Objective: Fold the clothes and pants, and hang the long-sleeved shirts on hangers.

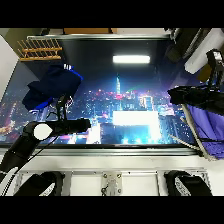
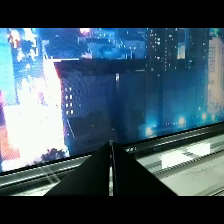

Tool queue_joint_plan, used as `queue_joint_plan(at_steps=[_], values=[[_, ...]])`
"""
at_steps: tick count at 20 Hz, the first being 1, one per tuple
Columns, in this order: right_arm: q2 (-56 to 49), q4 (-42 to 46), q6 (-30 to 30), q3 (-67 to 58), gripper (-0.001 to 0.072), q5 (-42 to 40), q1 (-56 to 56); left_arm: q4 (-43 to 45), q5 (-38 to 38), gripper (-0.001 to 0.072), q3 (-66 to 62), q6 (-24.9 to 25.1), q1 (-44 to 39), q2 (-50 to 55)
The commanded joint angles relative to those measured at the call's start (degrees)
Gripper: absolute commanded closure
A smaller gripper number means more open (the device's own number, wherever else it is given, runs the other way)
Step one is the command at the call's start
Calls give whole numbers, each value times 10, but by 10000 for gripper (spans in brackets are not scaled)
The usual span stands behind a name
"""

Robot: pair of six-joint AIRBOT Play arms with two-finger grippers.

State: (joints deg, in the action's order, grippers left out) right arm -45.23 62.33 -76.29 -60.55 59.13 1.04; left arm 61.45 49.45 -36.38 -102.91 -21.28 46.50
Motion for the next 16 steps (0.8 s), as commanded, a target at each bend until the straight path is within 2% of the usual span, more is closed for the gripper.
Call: queue_joint_plan(at_steps=[1, 8, 9, 10, 11, 14, 16], values=[[0, 0, 0, 0, 685, 0, 0, 0, 0, 700, 0, 0, 0, 0], [0, 0, 0, 0, 685, 0, 0, 0, -16, 700, 0, 0, 0, 0], [0, 0, 0, 0, 685, 0, 0, 5, -35, 665, 0, 0, 0, 0], [0, 0, 0, 0, 685, 0, -1, 17, -63, 267, -1, 0, 2, 0], [0, 0, 0, 0, 685, 0, -1, 33, -91, 14, -4, -1, 11, 0], [0, 0, 0, 0, 685, 0, 0, 95, -99, 26, -61, -2, 109, 38], [0, 0, 0, 0, 685, 0, -1, 94, -100, 26, -110, -2, 208, 94]])
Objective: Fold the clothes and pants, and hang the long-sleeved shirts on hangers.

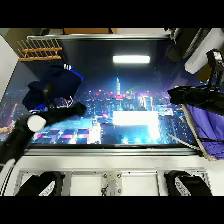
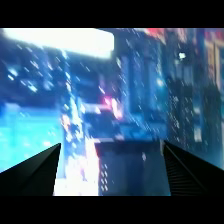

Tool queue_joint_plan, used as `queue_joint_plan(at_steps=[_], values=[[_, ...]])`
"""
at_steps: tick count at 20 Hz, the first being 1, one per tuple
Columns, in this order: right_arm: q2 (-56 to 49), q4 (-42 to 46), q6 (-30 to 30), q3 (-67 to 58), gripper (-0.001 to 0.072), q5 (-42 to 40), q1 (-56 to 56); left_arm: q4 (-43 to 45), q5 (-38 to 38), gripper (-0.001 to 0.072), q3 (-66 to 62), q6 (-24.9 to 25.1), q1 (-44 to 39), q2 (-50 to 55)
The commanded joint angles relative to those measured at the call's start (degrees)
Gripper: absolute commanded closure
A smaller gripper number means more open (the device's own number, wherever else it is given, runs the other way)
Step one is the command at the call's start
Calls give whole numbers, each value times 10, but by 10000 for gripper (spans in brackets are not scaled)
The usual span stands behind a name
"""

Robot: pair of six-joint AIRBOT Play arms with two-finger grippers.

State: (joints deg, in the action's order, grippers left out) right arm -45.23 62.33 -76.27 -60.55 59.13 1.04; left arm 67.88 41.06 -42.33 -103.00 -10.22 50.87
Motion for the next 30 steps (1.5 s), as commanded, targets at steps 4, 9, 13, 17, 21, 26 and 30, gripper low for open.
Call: queue_joint_plan(at_steps=[4, 9, 13, 17, 21, 26, 30], values=[[0, 0, 0, 0, 685, 0, -1, 29, -21, 26, -143, -1, 227, 197], [0, 0, 0, 0, 685, 0, -1, 25, -57, 25, -221, -1, 252, 358], [0, 0, 0, 0, 685, 0, -1, 25, -86, 26, -280, -1, 223, 443], [0, 0, 0, 0, 685, 0, 0, 25, -77, 412, -346, -1, 186, 482], [0, 0, 0, 0, 685, 0, 0, 26, -33, 701, -374, -1, 157, 438], [0, 0, 0, 0, 685, 0, 0, 26, -15, 700, -277, 5, 8, 249], [0, 0, 0, 0, 685, 0, 0, 25, -40, 700, -212, -11, -182, 185]])
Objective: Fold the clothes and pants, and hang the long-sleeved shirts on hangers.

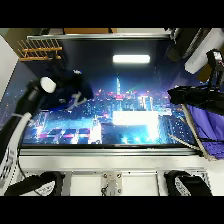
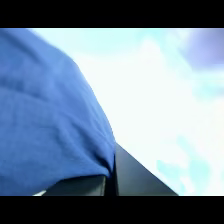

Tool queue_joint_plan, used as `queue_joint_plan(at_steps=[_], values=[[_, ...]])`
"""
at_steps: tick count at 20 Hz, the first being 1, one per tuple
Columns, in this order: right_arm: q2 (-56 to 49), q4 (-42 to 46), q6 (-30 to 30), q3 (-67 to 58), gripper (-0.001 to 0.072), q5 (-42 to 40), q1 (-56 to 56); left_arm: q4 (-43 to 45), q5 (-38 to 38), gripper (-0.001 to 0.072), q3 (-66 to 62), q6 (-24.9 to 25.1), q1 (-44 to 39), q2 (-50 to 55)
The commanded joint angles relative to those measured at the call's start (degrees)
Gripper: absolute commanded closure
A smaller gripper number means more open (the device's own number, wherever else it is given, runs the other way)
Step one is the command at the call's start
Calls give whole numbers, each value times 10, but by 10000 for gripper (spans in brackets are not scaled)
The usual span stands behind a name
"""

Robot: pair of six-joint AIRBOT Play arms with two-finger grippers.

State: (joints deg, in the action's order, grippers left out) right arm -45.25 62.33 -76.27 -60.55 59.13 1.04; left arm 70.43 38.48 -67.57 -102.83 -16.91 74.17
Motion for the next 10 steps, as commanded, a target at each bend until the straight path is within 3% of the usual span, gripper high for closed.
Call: queue_joint_plan(at_steps=[1, 4, 5, 6, 7, 10], values=[[0, 0, 0, 0, 685, 0, 0, 1, -30, 700, 49, -28, -163, -47], [0, 0, 0, 0, 685, 0, -1, 1, -70, 698, 58, -37, -264, -22], [0, 0, 0, 0, 685, 0, -1, 1, -71, 515, 53, -36, -280, -13], [0, 0, 0, 0, 685, 0, 0, 2, -67, 140, 44, -36, -282, -8], [0, 0, 0, 0, 685, 0, 0, 2, -54, -13, 34, -36, -272, -8], [0, 0, 0, 0, 685, 0, -1, 6, 9, -13, 10, -35, -184, -32]])
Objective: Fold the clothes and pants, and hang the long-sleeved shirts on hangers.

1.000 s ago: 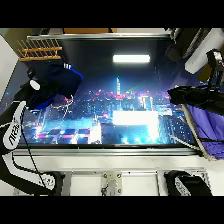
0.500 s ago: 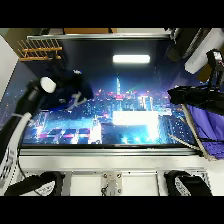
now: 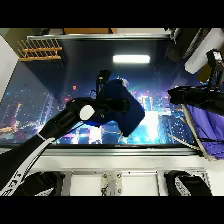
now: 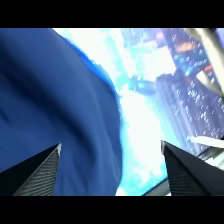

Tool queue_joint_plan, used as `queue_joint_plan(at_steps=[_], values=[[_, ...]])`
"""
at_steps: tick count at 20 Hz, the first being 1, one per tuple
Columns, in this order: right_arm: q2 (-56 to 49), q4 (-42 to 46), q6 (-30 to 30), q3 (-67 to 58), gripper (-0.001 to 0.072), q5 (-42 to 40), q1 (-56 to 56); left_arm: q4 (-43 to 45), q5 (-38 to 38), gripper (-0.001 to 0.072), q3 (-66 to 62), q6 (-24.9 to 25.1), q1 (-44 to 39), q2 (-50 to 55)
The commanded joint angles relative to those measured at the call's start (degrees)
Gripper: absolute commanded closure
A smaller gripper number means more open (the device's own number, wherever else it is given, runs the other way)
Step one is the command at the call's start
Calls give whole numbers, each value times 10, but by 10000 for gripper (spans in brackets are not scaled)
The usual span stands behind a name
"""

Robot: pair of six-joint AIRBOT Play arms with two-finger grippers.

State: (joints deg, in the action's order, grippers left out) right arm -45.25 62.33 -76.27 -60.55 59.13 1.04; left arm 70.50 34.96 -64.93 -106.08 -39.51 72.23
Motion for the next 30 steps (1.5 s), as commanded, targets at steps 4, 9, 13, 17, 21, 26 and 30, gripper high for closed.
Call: queue_joint_plan(at_steps=[4, 9, 13, 17, 21, 26, 30], values=[[0, -8, 0, 0, 685, 0, -1, 5, 159, -13, 10, 11, 222, -53], [0, -42, 0, 0, 685, 0, -1, -2, 174, -13, 172, 28, 389, -66], [-5, -41, -2, 0, 685, 0, -1, -68, 160, -13, 227, 106, 399, -9], [-11, -41, -2, 0, 685, 0, -1, -116, 133, 37, 186, 128, 370, 80], [-11, -41, -2, 0, 685, 0, -1, -108, 177, 701, 119, 131, 361, 122], [-11, -41, -2, 0, 686, 0, 0, -45, 301, 701, 141, 166, 349, -49], [-17, -31, -8, 0, 687, 0, 0, -45, 375, 701, 236, 149, 276, -265]])
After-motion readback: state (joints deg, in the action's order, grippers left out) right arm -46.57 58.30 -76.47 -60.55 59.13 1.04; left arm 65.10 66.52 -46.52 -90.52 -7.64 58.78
